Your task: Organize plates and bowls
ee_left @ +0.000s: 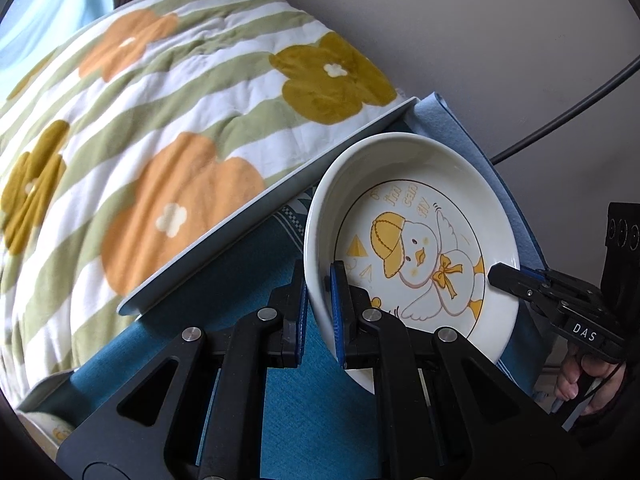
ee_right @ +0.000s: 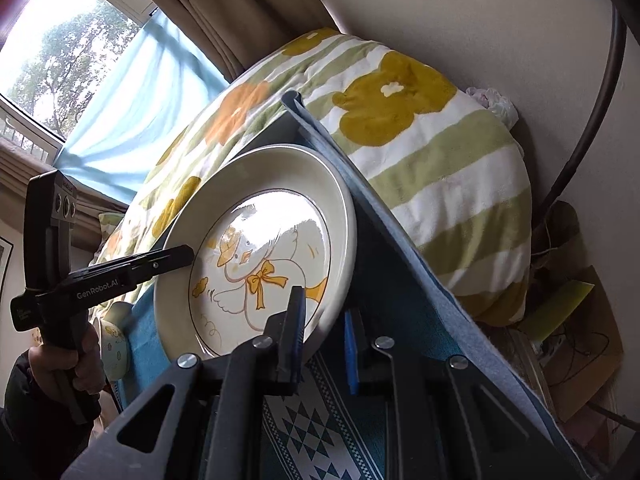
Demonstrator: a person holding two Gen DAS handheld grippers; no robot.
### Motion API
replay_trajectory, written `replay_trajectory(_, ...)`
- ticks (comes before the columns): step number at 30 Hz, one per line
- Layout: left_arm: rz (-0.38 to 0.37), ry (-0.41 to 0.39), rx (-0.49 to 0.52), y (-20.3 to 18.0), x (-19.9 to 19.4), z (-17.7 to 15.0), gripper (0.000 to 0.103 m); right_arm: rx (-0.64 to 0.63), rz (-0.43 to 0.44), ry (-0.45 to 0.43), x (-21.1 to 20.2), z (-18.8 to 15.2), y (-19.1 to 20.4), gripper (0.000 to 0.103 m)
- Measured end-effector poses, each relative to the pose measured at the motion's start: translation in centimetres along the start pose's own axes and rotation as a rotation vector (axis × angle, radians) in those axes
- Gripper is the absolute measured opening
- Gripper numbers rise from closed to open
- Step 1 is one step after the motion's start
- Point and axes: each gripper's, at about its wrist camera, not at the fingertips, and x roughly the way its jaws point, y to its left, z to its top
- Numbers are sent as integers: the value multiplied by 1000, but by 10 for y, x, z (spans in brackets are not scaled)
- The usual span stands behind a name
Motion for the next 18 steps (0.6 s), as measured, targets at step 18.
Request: replay_trajectory(18, 93, -236, -134, -3, -164, -122, 9, -268, 137, -74, -92, -57, 92, 16)
